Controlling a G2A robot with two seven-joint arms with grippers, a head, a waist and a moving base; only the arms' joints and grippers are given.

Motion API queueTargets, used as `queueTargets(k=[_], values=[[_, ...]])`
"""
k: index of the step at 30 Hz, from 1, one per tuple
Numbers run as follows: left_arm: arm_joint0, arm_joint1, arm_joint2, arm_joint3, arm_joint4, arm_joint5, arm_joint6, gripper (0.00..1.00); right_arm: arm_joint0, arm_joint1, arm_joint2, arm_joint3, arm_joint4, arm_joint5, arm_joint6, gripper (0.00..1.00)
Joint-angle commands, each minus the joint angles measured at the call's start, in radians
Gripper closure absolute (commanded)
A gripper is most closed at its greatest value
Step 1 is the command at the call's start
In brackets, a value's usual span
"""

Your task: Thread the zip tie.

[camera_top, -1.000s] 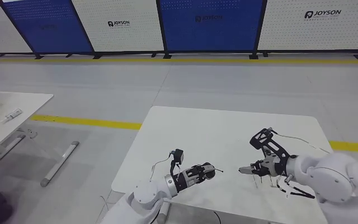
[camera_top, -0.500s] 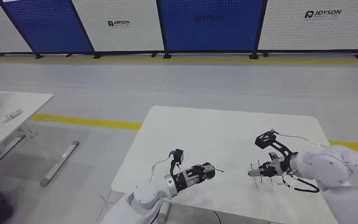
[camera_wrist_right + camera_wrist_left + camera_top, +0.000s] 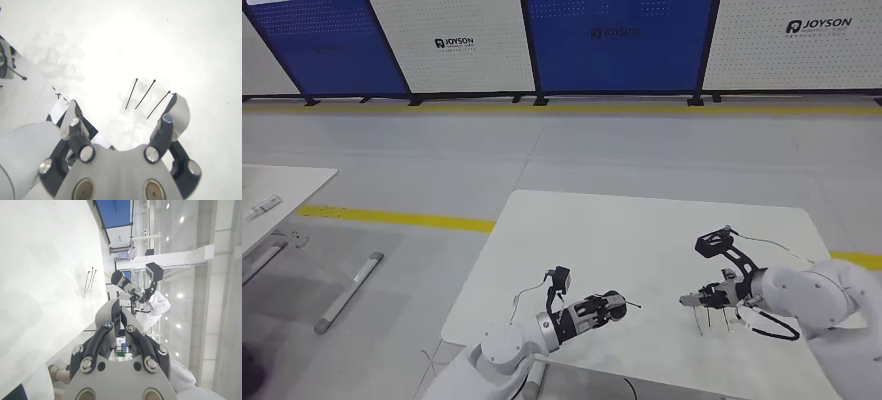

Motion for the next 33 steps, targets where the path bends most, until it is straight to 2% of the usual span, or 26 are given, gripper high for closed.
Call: queueTargets(k=[1, 3, 4, 6, 14, 16, 18, 25, 26, 28, 29, 33], values=[[0.000, 0.000, 0.000, 0.000, 0.000, 0.000, 0.000, 1.00, 0.040, -0.011, -0.040, 0.021, -0.008, 0.039, 0.006, 0.00], [0.000, 0.000, 0.000, 0.000, 0.000, 0.000, 0.000, 1.00, 0.088, -0.027, -0.082, 0.080, 0.011, 0.084, 0.028, 0.00], [0.000, 0.000, 0.000, 0.000, 0.000, 0.000, 0.000, 1.00, 0.113, -0.034, -0.107, 0.100, -0.012, 0.105, 0.031, 0.00], [0.000, 0.000, 0.000, 0.000, 0.000, 0.000, 0.000, 1.00, 0.135, -0.044, -0.136, 0.113, -0.025, 0.125, 0.017, 0.00], [0.000, 0.000, 0.000, 0.000, 0.000, 0.000, 0.000, 1.00, 0.135, -0.044, -0.136, 0.113, -0.025, 0.125, 0.017, 0.00], [0.000, 0.000, 0.000, 0.000, 0.000, 0.000, 0.000, 1.00, 0.122, -0.044, -0.136, 0.115, -0.022, 0.114, -0.008, 0.00], [0.000, 0.000, 0.000, 0.000, 0.000, 0.000, 0.000, 1.00, 0.113, -0.041, -0.132, 0.115, -0.019, 0.102, 0.012, 0.00], [0.000, 0.000, 0.000, 0.000, 0.000, 0.000, 0.000, 1.00, 0.072, -0.020, -0.065, 0.072, 0.020, 0.129, 0.044, 0.00], [0.000, 0.000, 0.000, 0.000, 0.000, 0.000, 0.000, 1.00, 0.065, -0.017, -0.057, 0.065, 0.018, 0.139, 0.044, 0.17], [0.000, 0.000, 0.000, 0.000, 0.000, 0.000, 0.000, 1.00, 0.053, -0.011, -0.048, 0.058, 0.004, 0.161, 0.044, 0.18], [0.000, 0.000, 0.000, 0.000, 0.000, 0.000, 0.000, 1.00, 0.051, -0.008, -0.047, 0.061, -0.006, 0.179, 0.044, 0.27], [0.000, 0.000, 0.000, 0.000, 0.000, 0.000, 0.000, 1.00, 0.060, -0.006, -0.081, 0.090, -0.027, 0.229, 0.044, 0.33]])
